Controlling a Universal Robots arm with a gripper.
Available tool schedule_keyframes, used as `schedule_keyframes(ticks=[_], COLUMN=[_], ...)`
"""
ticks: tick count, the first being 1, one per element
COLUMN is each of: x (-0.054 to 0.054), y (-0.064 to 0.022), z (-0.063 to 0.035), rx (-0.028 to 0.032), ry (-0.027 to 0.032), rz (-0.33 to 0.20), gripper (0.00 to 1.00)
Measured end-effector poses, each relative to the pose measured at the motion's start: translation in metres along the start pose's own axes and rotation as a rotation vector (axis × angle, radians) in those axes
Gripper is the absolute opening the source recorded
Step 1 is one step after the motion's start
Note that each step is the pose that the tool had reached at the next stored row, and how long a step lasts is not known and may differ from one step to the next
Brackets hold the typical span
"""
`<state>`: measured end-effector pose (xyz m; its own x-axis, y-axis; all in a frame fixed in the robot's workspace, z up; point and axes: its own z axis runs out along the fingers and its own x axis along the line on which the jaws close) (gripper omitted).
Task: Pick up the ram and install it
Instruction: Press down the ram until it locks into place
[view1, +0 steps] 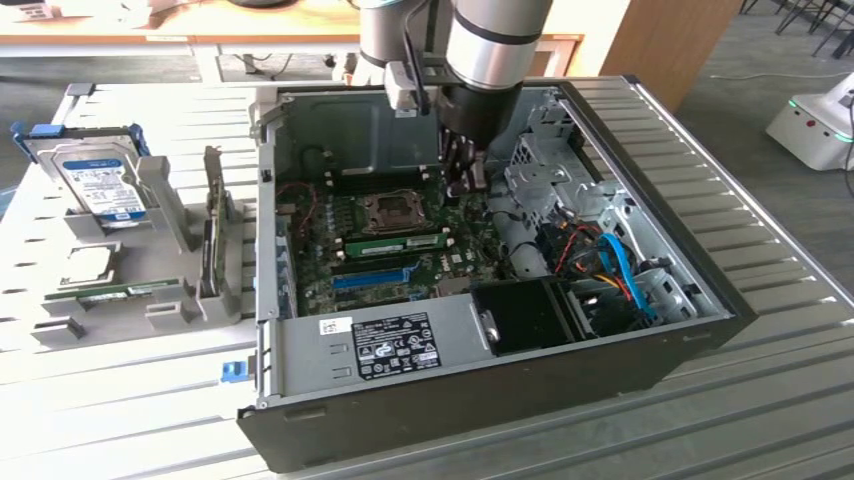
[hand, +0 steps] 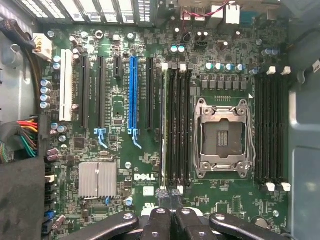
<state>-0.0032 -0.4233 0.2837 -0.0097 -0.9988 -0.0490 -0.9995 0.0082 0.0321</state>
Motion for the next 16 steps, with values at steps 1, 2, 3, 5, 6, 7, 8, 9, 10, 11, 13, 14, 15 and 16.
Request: schedule_keyframes(ticks=[1,2,3,5,6,7,8,9,10,11,13,14,15,16], x=[0.000,0.000,0.000,0.000,0.000,0.000,0.000,0.000,0.001,0.001,0.001,0.001,0.001,0.001], y=[0.0000,-0.0001,-0.0001,-0.0002,-0.0002,-0.0002,-0.0003,-0.0003,-0.0004,-0.0004,-0.0005,-0.0005,-0.0006,-0.0006], z=[0.0010,0.0021,0.0032,0.0054,0.0065,0.0078,0.0090,0.0101,0.0113,0.0124,0.0147,0.0160,0.0171,0.0181], rx=[0.0000,0.0000,0.0000,0.0000,0.0000,0.0000,0.0000,0.0000,0.0000,0.0000,0.0000,0.0000,0.0000,0.0000], ry=[0.0000,0.0000,0.0000,0.0001,0.0000,0.0001,0.0000,0.0000,0.0000,0.0001,0.0000,0.0000,0.0000,0.0001], rz=[0.000,0.000,0.000,0.000,0.000,0.000,0.000,0.000,0.000,0.000,0.000,0.000,0.000,0.000], gripper=[0.11,0.11,0.11,0.11,0.11,0.11,0.11,0.11,0.11,0.11,0.11,0.11,0.11,0.11])
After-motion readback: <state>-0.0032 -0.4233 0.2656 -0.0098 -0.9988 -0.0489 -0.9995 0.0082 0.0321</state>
